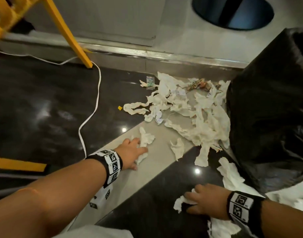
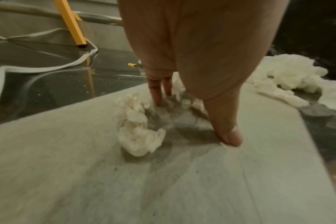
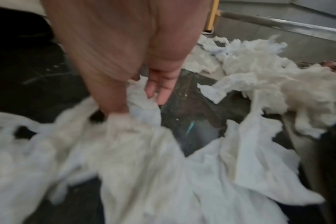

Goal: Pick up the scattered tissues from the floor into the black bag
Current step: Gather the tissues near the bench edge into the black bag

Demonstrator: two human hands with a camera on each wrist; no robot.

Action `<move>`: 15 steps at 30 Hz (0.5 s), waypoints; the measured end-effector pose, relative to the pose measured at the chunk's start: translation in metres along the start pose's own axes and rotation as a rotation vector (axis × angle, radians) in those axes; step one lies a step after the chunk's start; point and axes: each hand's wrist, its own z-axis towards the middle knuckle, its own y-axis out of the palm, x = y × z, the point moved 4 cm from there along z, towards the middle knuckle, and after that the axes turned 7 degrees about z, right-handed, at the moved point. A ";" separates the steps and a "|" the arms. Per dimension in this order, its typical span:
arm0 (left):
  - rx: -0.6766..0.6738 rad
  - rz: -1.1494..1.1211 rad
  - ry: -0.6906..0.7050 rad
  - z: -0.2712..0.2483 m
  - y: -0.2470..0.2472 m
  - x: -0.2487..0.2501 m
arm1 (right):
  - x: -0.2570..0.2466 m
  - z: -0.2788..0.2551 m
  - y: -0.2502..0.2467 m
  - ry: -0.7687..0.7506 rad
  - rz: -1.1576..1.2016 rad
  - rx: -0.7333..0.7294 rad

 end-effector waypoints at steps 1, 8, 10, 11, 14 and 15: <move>0.031 -0.023 0.021 0.001 -0.002 -0.001 | 0.006 0.000 -0.005 0.081 0.106 0.013; 0.285 -0.484 -0.047 -0.003 -0.017 -0.021 | 0.029 0.009 -0.057 0.284 0.616 0.561; 0.335 -0.505 -0.088 -0.009 -0.021 -0.028 | 0.036 0.006 -0.076 0.351 0.737 0.670; 0.337 -0.496 -0.093 -0.013 -0.023 -0.031 | 0.041 0.005 -0.084 0.375 0.764 0.723; 0.270 -0.409 -0.133 -0.025 -0.025 -0.042 | 0.054 0.005 -0.107 0.453 0.746 0.825; 0.261 -0.382 -0.157 -0.030 -0.025 -0.045 | 0.058 0.007 -0.111 0.483 0.676 0.814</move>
